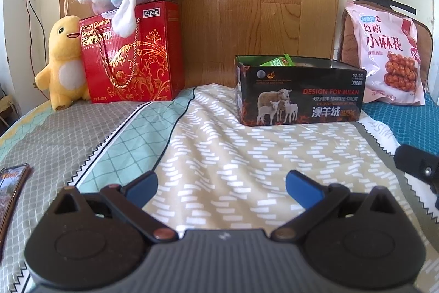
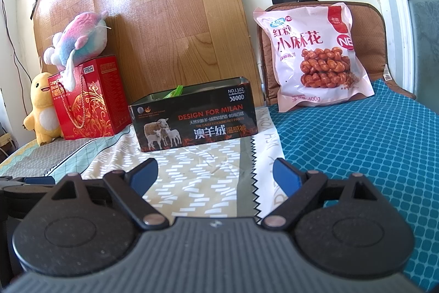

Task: Organize snacks

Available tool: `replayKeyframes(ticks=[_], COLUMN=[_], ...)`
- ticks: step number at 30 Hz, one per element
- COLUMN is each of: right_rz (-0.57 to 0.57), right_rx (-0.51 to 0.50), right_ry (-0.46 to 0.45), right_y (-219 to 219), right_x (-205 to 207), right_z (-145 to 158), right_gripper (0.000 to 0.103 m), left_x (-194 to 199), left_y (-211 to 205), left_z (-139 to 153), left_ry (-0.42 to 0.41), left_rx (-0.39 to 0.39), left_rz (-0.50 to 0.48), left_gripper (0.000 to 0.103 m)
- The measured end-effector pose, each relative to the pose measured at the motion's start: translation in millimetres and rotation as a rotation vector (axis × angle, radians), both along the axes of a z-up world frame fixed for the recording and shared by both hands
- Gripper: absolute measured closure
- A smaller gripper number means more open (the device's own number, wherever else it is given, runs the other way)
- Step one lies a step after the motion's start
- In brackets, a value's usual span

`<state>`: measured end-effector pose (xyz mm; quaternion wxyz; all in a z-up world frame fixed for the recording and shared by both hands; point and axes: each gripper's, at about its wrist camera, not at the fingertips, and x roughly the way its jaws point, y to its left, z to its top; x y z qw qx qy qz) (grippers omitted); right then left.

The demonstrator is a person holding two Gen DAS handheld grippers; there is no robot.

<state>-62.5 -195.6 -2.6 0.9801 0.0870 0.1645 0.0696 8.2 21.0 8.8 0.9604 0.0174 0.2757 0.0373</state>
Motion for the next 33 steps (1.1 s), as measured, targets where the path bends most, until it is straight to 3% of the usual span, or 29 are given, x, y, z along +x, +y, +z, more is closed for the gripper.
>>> replayKeyframes(ticks=[33], right_rz=[-0.001], right_rx=[0.001], right_ry=[-0.001], right_y=[0.2], right_x=[-0.4], right_z=[-0.2], right_gripper=[0.01], left_x=[-1.4], left_y=[-2.1], left_z=[-0.5], left_ry=[-0.002], left_rx=[0.006], left_rz=[-0.025], left_gripper=[0.0])
